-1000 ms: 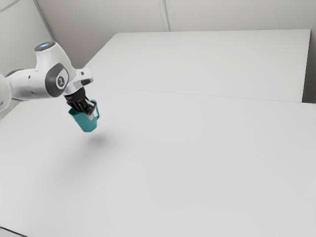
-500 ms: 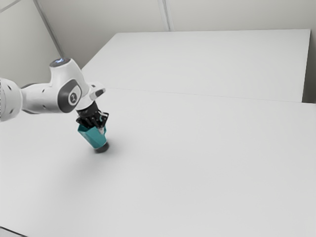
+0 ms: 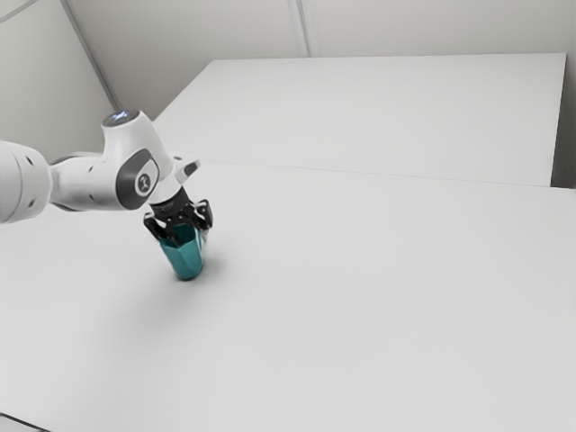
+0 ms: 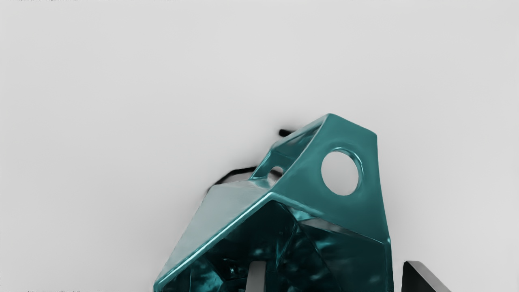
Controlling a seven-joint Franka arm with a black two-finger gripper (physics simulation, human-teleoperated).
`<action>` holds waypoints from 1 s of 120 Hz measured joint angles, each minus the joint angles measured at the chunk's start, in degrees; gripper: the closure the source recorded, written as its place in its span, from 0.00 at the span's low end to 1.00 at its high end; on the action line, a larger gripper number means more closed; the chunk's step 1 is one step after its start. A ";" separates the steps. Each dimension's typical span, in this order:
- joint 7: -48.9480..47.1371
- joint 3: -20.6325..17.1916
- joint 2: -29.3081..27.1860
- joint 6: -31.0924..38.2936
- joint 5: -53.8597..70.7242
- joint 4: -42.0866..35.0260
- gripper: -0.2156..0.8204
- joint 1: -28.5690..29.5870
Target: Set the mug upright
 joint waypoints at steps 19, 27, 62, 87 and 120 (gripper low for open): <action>-1.77 0.00 -2.86 -0.74 0.13 0.00 0.32 -0.44; -2.40 0.01 -4.47 -1.50 0.23 0.00 0.29 -1.05; -4.22 0.05 -9.02 -6.13 0.47 1.78 0.23 -2.48; -4.08 0.13 -11.60 -13.13 0.76 5.57 0.22 -5.08; 0.29 0.24 -11.81 -23.97 4.80 15.90 0.21 -8.61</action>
